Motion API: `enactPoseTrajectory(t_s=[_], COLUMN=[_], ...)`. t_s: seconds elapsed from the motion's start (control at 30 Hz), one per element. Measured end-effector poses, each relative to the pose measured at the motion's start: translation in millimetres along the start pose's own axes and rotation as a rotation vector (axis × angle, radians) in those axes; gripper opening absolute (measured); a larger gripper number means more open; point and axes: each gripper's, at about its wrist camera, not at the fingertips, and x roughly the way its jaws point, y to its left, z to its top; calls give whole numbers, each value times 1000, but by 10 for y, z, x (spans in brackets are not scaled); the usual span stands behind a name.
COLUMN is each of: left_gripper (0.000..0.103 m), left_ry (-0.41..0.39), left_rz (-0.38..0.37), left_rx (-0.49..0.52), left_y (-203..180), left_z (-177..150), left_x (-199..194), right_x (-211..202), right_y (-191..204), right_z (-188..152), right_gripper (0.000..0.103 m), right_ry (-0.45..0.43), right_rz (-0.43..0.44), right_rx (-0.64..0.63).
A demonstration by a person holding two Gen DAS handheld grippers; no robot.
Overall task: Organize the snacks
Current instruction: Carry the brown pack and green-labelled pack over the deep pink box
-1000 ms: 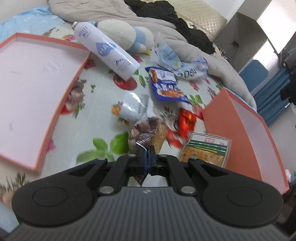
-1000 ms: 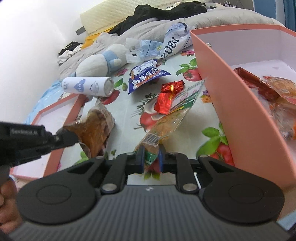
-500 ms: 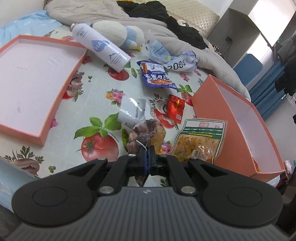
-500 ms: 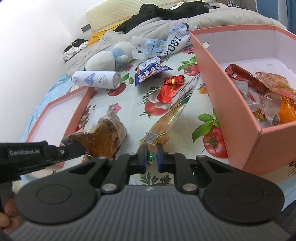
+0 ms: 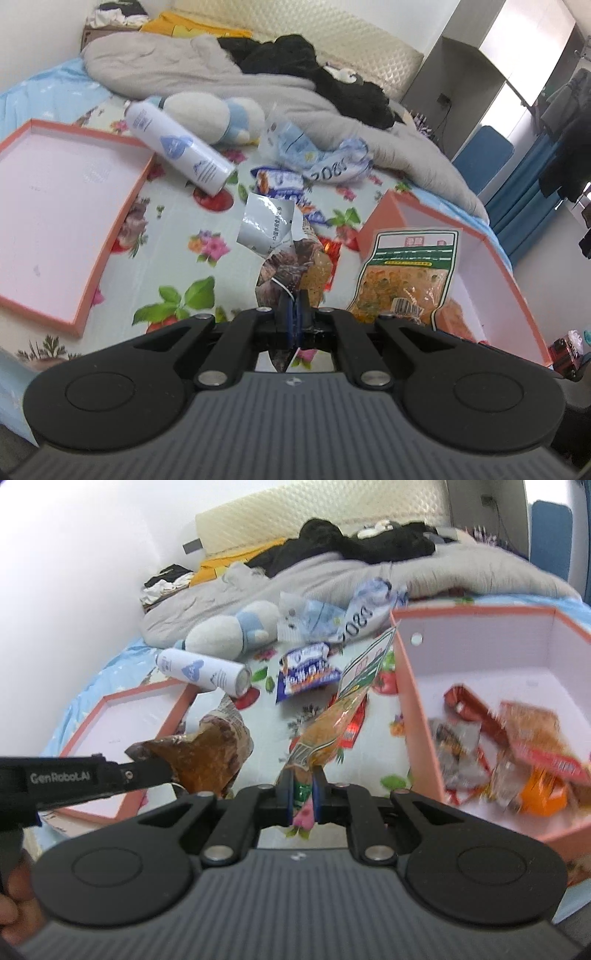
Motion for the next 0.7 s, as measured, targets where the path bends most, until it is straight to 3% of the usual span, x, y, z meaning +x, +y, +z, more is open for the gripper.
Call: enactPoseTrajectory(t_s=[0.2, 0.7], left_gripper=[2, 2], left_ry=[-30, -128], left_rz=[-6, -125], left_rx=[20, 86], left_y=[-165, -844], left_z=[205, 707], left_x=[-63, -293], right_x=[-130, -522], right_y=[14, -347], right_z=[213, 689], right_gripper=[12, 12], right_ry=[-17, -131], right_rz=[-6, -65], right_rx=[-75, -66])
